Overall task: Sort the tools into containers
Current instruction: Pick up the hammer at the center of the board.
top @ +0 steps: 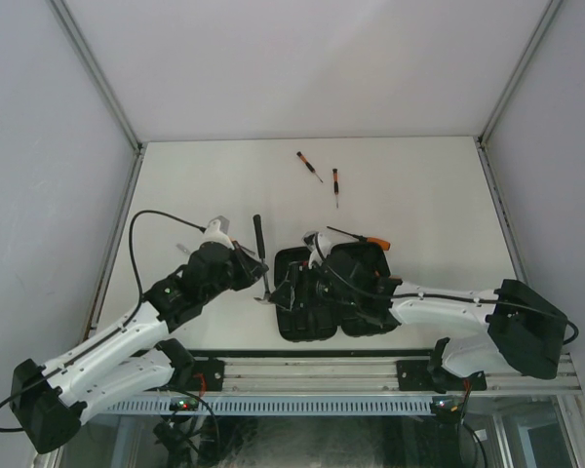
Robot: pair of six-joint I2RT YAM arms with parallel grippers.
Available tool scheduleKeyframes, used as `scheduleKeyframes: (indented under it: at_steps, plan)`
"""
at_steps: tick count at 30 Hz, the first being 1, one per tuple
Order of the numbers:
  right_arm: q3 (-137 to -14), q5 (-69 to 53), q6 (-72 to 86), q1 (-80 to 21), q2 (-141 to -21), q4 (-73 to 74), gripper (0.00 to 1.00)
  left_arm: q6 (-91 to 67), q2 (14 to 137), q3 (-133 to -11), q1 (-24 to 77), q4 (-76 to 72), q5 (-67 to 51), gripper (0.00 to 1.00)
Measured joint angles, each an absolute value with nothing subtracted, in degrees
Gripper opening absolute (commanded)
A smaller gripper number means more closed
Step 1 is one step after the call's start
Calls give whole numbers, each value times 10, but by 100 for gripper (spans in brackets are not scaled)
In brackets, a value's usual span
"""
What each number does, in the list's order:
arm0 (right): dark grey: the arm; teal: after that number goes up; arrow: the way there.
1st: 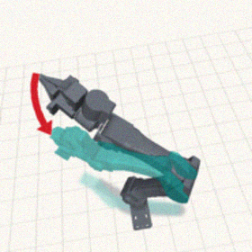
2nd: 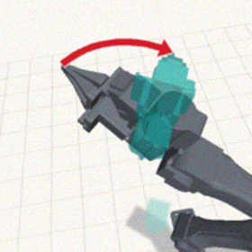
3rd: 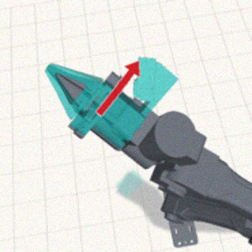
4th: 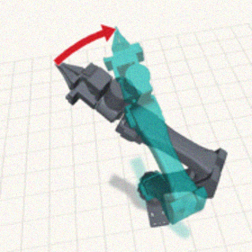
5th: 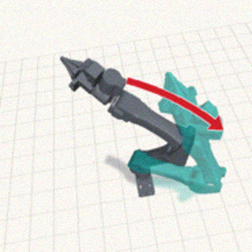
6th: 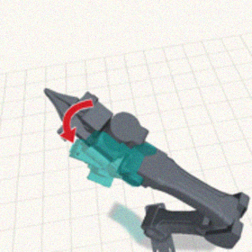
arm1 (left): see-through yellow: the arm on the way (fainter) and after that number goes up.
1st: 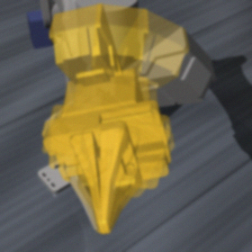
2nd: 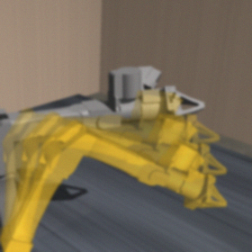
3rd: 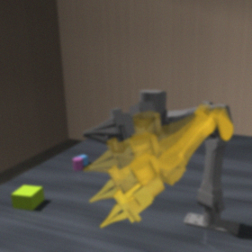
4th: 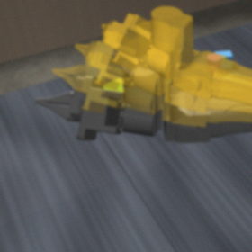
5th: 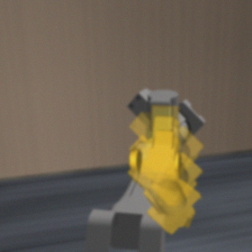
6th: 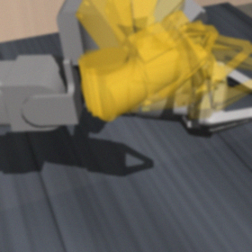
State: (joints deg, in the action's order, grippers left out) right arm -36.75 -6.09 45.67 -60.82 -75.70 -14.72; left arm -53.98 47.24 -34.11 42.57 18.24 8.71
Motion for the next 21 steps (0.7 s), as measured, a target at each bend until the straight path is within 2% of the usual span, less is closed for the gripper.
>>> scheduleKeyframes:
  at_steps: [4, 9, 16, 19, 21]
  plan:
    - [-381, -63, 463, -610, -783, -156, 57, -540, 472, -342, 431, 181, 89, 0]
    - [-402, -67, 468, -616, -819, -163, 44, -541, 473, -342, 437, 181, 91, 0]
    - [-411, -74, 478, -623, -835, -170, 17, -545, 473, -342, 442, 180, 98, 0]
    - [-413, -74, 482, -623, -835, -169, 7, -545, 472, -342, 442, 180, 100, 9]
    - [-413, -72, 482, -623, -834, -168, 3, -545, 472, -342, 442, 180, 101, 24]
